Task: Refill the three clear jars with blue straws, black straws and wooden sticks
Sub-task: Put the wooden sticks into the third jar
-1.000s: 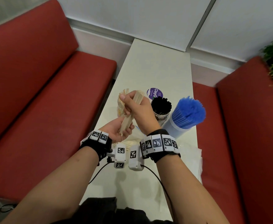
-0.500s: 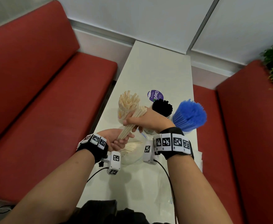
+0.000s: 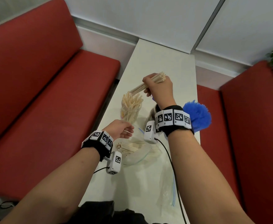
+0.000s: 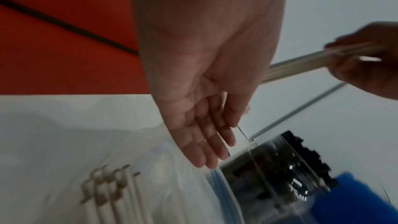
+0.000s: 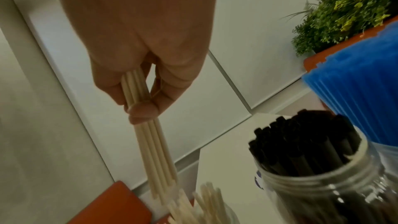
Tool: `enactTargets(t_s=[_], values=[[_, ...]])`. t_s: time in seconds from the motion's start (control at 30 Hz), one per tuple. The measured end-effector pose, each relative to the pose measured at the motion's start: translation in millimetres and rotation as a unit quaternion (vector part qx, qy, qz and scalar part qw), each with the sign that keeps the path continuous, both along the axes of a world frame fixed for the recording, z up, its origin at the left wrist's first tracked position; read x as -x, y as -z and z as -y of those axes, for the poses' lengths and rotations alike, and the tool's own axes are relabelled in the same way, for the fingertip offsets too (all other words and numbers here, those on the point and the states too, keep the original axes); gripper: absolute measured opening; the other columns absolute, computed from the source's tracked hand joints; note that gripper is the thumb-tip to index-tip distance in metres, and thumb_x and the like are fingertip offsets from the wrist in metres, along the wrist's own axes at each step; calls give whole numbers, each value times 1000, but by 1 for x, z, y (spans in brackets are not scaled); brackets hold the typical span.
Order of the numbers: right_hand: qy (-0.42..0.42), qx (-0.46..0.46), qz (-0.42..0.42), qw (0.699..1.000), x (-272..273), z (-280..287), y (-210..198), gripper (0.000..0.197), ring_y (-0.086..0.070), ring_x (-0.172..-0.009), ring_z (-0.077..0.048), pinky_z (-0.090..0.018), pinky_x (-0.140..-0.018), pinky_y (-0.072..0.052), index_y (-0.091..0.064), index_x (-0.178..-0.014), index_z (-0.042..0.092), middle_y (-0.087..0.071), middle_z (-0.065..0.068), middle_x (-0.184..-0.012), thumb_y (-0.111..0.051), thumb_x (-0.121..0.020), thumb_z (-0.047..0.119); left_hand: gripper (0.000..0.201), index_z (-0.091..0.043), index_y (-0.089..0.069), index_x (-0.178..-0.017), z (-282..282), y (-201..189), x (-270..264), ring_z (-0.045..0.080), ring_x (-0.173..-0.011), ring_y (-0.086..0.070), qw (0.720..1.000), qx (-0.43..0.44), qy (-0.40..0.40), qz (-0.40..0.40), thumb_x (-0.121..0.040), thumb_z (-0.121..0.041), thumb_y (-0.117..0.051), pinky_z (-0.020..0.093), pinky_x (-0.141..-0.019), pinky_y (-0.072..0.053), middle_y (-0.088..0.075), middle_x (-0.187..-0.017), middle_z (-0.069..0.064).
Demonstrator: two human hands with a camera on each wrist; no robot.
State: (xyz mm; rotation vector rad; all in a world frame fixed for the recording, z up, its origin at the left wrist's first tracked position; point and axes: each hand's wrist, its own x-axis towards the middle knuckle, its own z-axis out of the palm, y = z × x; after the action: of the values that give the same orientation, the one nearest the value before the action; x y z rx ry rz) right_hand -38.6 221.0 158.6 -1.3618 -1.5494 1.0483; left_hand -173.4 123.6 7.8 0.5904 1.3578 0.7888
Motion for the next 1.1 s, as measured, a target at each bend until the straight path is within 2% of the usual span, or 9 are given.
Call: enactTargets(t_s=[0.1, 0.27, 0.4, 0.5, 0.57, 0.67, 0.8, 0.97, 1.1], values=[[13, 17, 30, 999, 9, -2, 16, 11, -64, -50, -19, -28, -52, -55, -73, -78, 11, -70, -12, -63, -65, -85, 13, 18, 2, -69, -104, -2, 6, -4, 21, -82, -68, 996, -45, 41, -59, -100, -12, -58, 31, -82, -57, -71, -94, 13], [57, 40, 26, 997, 14, -4, 30, 11, -58, -41, -11, -16, -44, -46, -73, -81, 8, -66, -7, -59, -64, -85, 13, 12, -4, -73, -95, -4, 18, -2, 17, -81, -68, 981, -62, 135, -122, -96, -7, -61, 35, -88, -56, -73, -90, 9], [94, 37, 0, 995, 13, -13, 32, 12, -59, -46, -19, -26, -48, -50, -69, -74, 9, -69, -15, -64, -65, -83, 15, 17, -13, -72, -80, -5, 24, -4, 15, -77, -67, 977, -51, 155, -139, -94, -8, -64, 35, -88, -57, -73, -72, -3], [98, 36, 25, 994, 12, -16, 40, 16, -60, -46, -21, -31, -53, -53, -64, -66, 14, -70, -16, -62, -64, -82, 17, 18, -16, -71, -78, -6, 25, -6, 18, -80, -66, 967, -52, 182, -171, -92, -8, -65, 39, -92, -56, -72, -79, 3], [86, 41, 46, 994, 13, -17, 49, 17, -62, -49, -21, -33, -58, -56, -64, -66, 16, -69, -13, -60, -64, -83, 16, 15, -18, -71, -80, -6, 25, -8, 19, -83, -66, 949, -55, 218, -220, -92, -11, -65, 36, -90, -58, -72, -89, 8], [64, 63, 65, 994, 16, -19, 64, 14, -65, -59, -27, -39, -65, -59, -69, -73, 10, -70, -16, -66, -62, -84, 15, 6, -20, -72, -90, -4, 23, -14, 7, -79, -61, 904, -83, 286, -306, -92, -18, -66, 4, -64, -44, -69, -97, -2], [15, 78, 104, 991, 21, -23, 78, 19, -64, -60, -24, -39, -65, -58, -66, -69, 5, -66, -10, -62, -61, -85, 14, 28, -15, -69, -117, -2, 28, -22, 16, -110, -59, 857, -80, 366, -354, -91, -25, -69, 16, -83, -39, -64, -120, -1], [-34, 7, 143, 989, 27, -27, 77, 26, -58, -96, -17, -29, -80, -43, -68, -110, 17, -67, -2, -103, -72, -88, 28, 31, -12, -65, -124, -8, 31, -26, 21, -121, -56, 829, -93, 389, -390, -95, -21, -64, 20, -87, -35, -61, -132, 3], [-34, -169, 145, 974, 34, -22, 77, 37, -52, -120, -25, -33, -101, -39, -59, -130, 12, -61, -9, -126, -64, -94, 12, 22, -12, -71, -114, -15, 27, -23, 19, -117, -58, 837, -126, 337, -412, -98, -16, -55, 16, -83, -33, -67, -124, 1]])
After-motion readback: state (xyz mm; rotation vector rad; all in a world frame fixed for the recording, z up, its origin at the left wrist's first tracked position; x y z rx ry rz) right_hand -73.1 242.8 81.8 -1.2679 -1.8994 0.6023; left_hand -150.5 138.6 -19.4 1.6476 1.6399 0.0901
